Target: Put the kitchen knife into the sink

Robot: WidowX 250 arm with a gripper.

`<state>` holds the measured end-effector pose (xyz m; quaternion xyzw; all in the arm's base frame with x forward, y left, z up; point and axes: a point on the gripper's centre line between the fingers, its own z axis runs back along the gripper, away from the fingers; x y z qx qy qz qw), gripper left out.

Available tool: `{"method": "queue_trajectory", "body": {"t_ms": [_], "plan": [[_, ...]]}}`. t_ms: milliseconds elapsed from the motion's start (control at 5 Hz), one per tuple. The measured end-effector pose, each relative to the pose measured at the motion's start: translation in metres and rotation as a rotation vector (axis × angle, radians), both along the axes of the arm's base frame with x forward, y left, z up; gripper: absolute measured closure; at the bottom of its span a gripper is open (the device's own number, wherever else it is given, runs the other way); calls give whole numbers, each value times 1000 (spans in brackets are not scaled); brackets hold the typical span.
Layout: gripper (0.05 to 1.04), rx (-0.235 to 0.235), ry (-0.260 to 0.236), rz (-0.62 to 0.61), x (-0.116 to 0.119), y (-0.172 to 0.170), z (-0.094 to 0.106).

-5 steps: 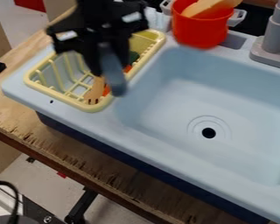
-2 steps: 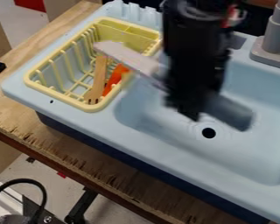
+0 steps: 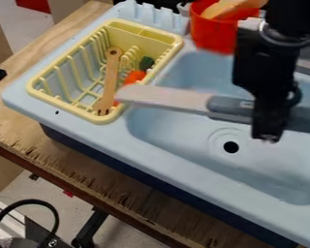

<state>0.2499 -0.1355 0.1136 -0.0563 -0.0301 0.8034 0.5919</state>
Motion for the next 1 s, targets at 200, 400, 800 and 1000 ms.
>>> {"method": "queue_trajectory", "body": {"t_ms": [200, 400, 800, 1000], "plan": [[691, -41, 51, 174, 9, -12, -9], [691, -98, 80, 289, 20, -16, -9], [691, -178, 82, 331, 37, -19, -16], [691, -175, 59, 378, 48, -13, -26]]}}
